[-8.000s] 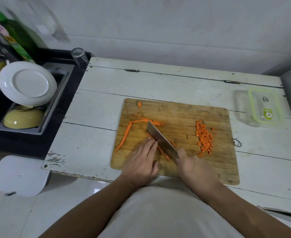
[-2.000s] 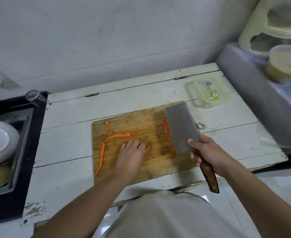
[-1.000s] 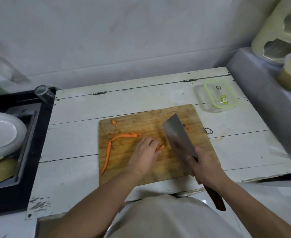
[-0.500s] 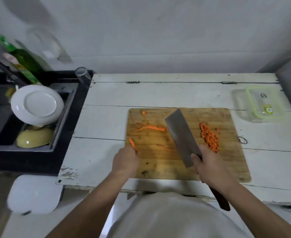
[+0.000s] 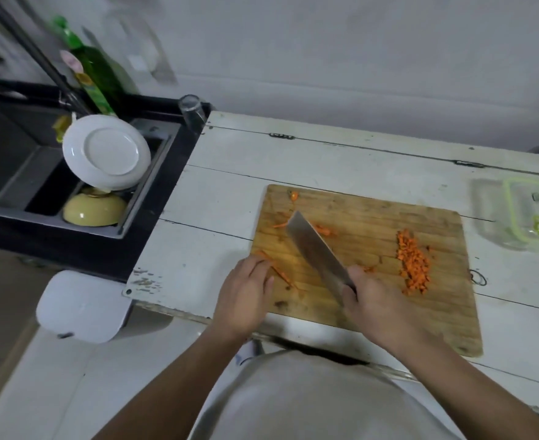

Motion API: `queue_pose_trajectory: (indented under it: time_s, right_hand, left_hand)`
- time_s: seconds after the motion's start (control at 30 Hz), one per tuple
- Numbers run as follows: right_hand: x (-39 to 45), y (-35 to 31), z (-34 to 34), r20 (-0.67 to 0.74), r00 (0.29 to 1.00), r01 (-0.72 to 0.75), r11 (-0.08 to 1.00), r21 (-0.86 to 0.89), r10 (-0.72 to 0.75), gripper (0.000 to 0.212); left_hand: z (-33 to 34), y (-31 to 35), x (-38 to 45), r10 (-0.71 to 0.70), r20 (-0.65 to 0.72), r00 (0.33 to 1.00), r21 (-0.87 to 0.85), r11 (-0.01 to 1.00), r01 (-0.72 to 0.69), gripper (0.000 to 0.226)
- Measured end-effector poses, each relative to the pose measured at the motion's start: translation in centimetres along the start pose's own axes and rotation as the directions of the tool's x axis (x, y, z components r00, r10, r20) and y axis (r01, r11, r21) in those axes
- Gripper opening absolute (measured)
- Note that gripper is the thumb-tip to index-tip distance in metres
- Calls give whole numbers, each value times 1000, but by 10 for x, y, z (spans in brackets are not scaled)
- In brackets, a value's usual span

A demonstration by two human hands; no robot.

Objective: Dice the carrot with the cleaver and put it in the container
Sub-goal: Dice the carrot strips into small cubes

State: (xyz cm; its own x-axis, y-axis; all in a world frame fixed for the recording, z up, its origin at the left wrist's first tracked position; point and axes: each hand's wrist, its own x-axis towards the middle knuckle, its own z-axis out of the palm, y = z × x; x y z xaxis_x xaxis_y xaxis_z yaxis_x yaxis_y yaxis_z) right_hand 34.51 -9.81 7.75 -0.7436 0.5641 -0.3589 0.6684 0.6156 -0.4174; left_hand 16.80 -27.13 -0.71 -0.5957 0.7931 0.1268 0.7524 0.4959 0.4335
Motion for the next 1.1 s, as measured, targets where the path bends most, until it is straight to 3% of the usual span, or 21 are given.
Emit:
queue_pose_trajectory:
  time_s: [0.07,0.13,0.3,0.43,0.93,1.1]
  right_hand:
    - [3,-9,-1,13,1000,28,997,-66,-27,8]
    - [7,-22,0,17,999,44,994,-98,-42,9]
    - [8,-47,12,26,991,130,952,-277,-128,5]
    - [6,-57,21,63,988,154,908,-390,-140,14]
    - [9,-57,24,94,984,179,876,-449,-153,33]
    - [10,-61,14,175,970,233,860,-454,-170,32]
  left_hand:
    - [13,-6,-11,99,58,993,46,994,-102,44]
    - [20,-8,-21,75,70,995,62,995,-79,54]
    - [23,-7,-23,49,51,997,44,998,-51,56]
    - [22,-8,-20,24,55,998,7,1000,-25,55]
    - [26,-9,-20,63,26,998,16,998,-64,57]
    - [28,-7,-22,55,35,998,32,998,-56,60]
